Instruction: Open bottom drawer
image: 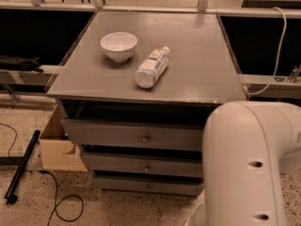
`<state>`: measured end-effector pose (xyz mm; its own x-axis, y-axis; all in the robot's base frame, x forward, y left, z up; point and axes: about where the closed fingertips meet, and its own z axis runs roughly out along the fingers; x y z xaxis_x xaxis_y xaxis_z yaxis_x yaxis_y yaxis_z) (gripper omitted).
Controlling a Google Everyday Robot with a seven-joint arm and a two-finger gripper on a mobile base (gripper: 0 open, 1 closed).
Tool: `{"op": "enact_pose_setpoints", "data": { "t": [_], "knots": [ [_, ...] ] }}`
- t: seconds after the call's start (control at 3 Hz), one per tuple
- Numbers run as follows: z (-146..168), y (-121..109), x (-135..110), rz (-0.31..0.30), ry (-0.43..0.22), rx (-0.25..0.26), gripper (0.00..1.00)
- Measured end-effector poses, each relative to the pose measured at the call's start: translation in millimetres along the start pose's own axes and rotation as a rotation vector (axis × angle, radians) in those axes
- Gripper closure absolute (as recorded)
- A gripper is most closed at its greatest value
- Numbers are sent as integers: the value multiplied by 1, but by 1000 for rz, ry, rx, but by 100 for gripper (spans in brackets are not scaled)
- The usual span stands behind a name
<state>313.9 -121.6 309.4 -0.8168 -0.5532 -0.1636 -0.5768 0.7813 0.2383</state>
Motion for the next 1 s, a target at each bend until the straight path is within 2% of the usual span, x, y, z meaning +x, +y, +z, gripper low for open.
{"op": "enact_pose_setpoints", "data": {
  "t": [0.33, 0.67, 1.0],
  "knots": [
    [-15, 6, 44, 33, 7, 67, 0],
    [-13, 7, 38, 31, 5, 68, 0],
    [-20, 15, 6, 3, -72, 85, 0]
  ]
}}
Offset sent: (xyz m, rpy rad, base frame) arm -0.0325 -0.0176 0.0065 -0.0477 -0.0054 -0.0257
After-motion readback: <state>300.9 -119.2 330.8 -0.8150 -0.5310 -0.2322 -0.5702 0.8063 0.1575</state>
